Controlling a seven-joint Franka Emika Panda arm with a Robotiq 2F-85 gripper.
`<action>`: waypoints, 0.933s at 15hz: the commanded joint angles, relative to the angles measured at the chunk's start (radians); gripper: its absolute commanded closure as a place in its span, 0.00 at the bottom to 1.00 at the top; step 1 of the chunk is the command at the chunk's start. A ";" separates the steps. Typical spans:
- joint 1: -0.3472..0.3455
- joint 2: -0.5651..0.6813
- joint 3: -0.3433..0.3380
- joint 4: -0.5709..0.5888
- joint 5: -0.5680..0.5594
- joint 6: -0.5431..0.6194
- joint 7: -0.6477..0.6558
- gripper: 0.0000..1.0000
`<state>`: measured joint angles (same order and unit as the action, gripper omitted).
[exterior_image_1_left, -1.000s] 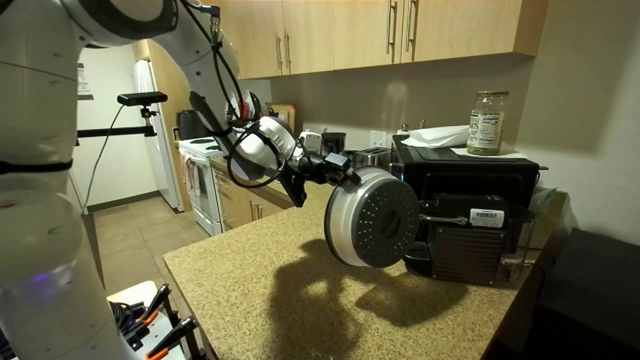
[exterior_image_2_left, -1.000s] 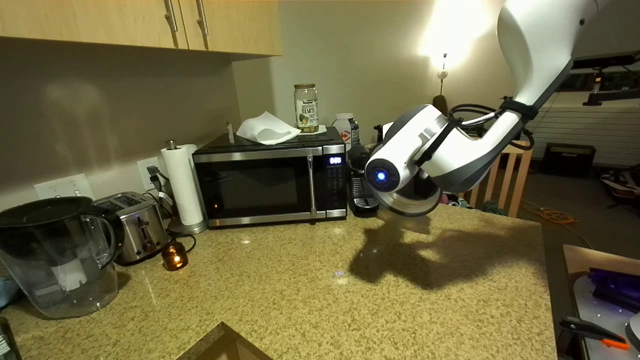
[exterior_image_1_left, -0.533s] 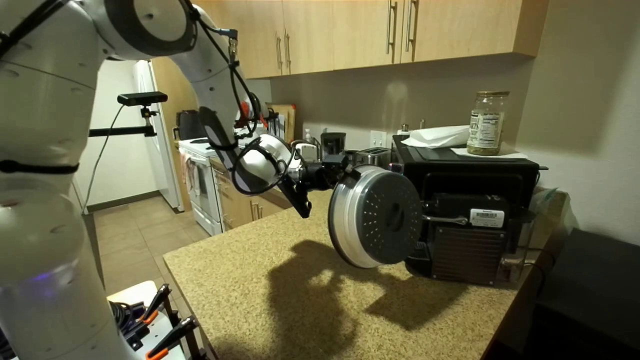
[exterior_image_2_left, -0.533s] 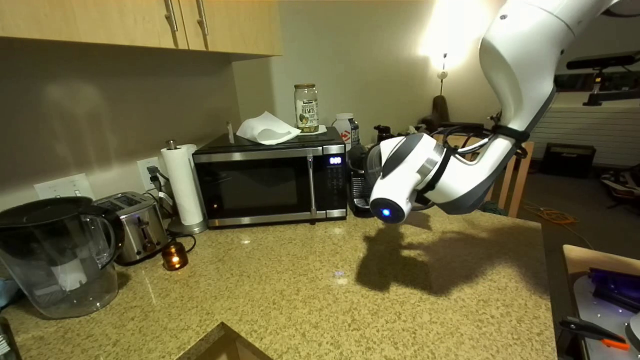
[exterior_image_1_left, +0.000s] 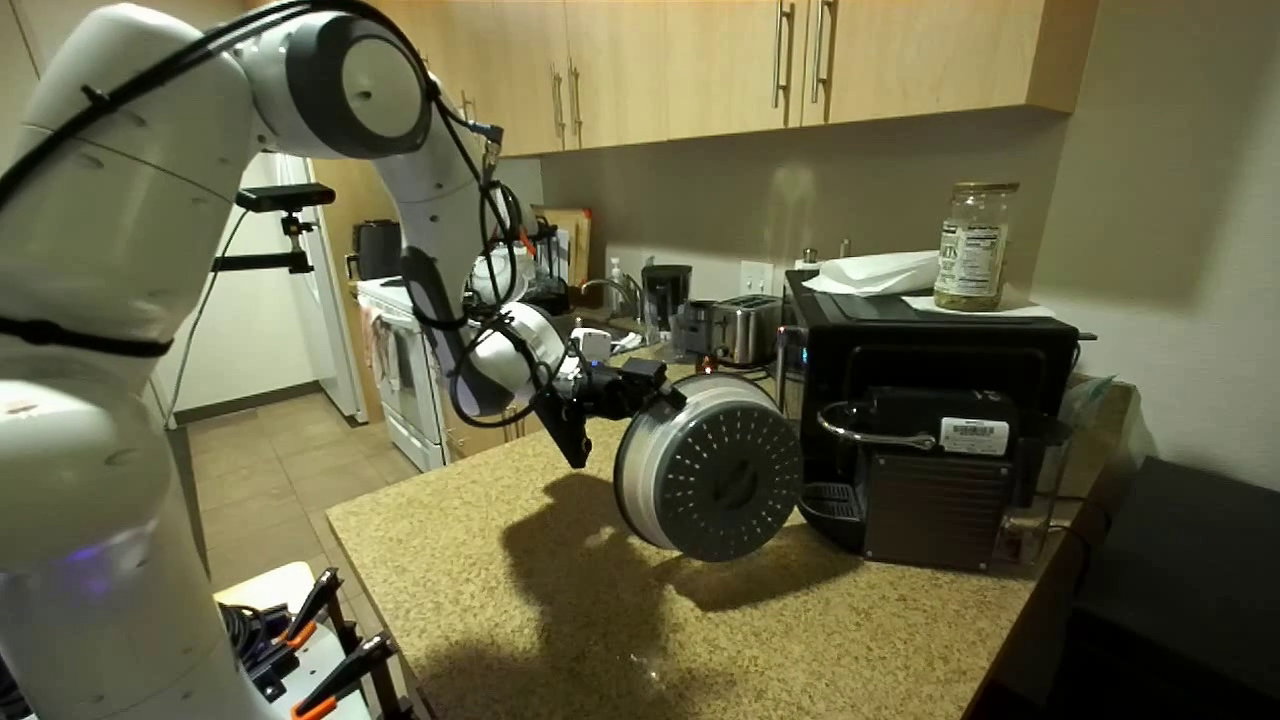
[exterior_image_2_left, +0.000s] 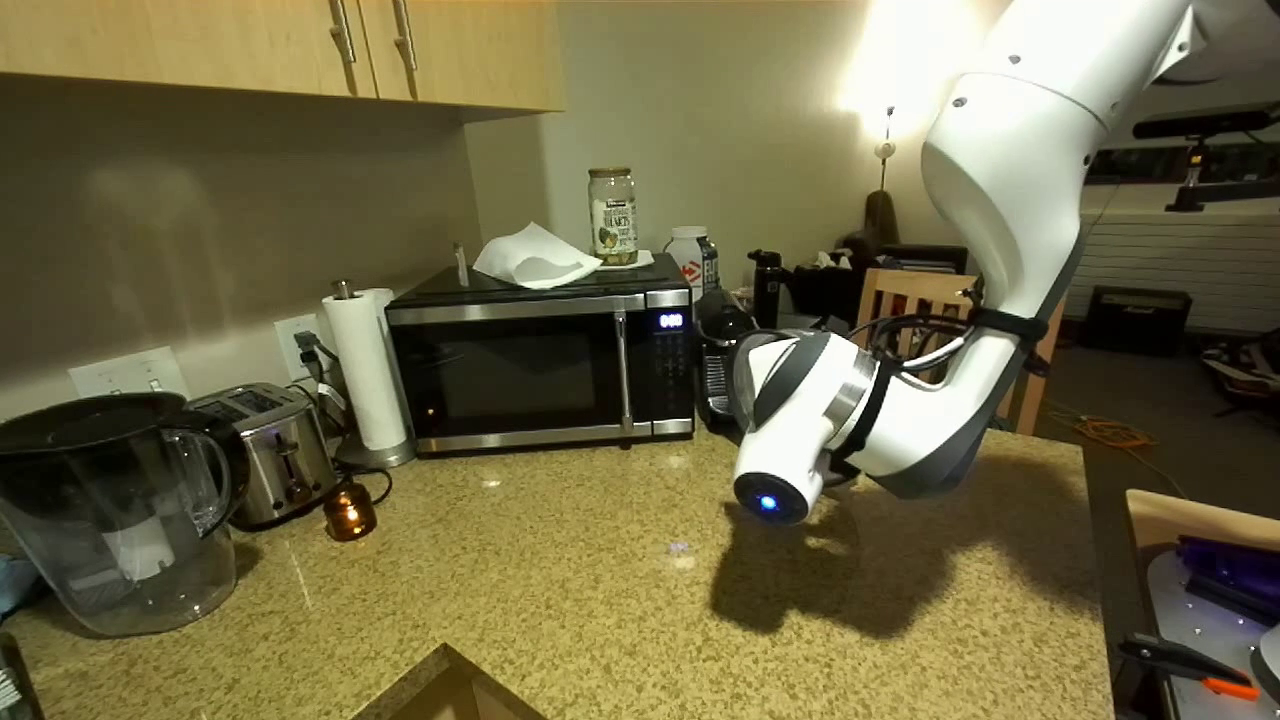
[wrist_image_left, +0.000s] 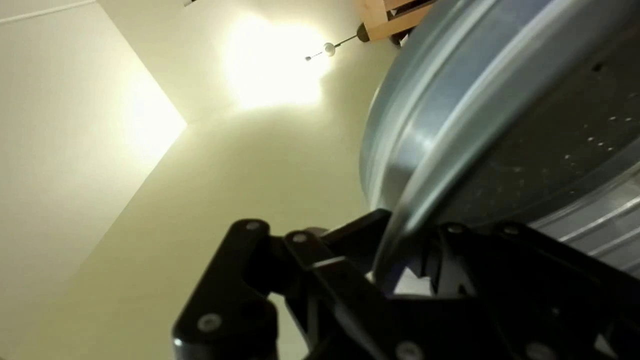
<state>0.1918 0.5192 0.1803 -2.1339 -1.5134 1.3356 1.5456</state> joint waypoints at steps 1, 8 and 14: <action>-0.013 0.050 0.003 0.034 0.029 0.015 0.019 0.96; -0.009 0.071 -0.018 0.044 0.002 -0.007 0.029 0.96; 0.030 0.114 -0.014 0.044 -0.043 -0.074 0.020 0.96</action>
<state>0.2058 0.5811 0.1605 -2.0970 -1.5218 1.2819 1.5456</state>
